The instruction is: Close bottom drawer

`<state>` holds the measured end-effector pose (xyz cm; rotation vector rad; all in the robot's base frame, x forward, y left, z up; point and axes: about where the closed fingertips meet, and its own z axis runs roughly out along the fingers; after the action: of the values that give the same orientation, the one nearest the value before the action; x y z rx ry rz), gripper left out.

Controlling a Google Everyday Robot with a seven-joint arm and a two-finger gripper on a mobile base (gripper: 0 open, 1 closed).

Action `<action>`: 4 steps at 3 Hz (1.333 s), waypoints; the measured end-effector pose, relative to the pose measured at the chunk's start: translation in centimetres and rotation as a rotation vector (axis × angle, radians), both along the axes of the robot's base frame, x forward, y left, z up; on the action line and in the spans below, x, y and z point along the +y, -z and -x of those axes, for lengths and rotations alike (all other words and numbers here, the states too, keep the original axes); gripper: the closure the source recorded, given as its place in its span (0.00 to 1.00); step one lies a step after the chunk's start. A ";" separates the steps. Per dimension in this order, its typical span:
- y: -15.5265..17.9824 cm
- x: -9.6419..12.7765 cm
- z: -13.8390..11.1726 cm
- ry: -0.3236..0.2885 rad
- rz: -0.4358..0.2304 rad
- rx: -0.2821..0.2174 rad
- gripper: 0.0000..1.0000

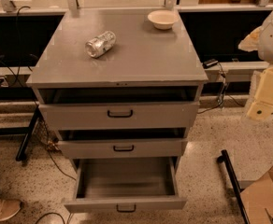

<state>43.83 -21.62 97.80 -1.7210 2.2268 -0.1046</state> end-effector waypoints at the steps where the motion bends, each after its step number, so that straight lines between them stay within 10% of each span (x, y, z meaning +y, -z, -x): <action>1: 0.0 0.0 0.0 0.000 0.000 0.000 0.00; 4: 16.9 4.5 3.3 0.145 -0.251 0.292 0.00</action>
Offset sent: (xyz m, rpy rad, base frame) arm -0.0064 0.0026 -0.0710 0.0779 0.1928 -0.1064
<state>40.58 -17.07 80.94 -1.5199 2.4434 0.4007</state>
